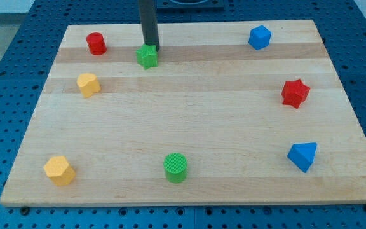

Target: Push the yellow heart closer to the green star

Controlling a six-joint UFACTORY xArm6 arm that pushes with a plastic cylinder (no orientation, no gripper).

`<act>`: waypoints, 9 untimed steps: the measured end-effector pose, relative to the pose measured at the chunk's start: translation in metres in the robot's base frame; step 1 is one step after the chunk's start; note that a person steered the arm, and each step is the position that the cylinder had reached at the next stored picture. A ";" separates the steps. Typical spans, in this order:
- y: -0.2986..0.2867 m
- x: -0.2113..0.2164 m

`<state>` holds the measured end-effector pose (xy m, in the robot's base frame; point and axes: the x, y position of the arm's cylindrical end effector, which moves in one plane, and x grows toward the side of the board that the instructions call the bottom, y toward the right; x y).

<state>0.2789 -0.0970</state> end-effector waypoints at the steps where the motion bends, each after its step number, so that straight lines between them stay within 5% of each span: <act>1: 0.001 -0.004; 3: 0.010 -0.038; 4: 0.074 0.010; 5: 0.034 0.081; 6: -0.086 0.122; 7: -0.120 0.174; 8: -0.172 0.171; 9: -0.178 0.111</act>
<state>0.3895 -0.2751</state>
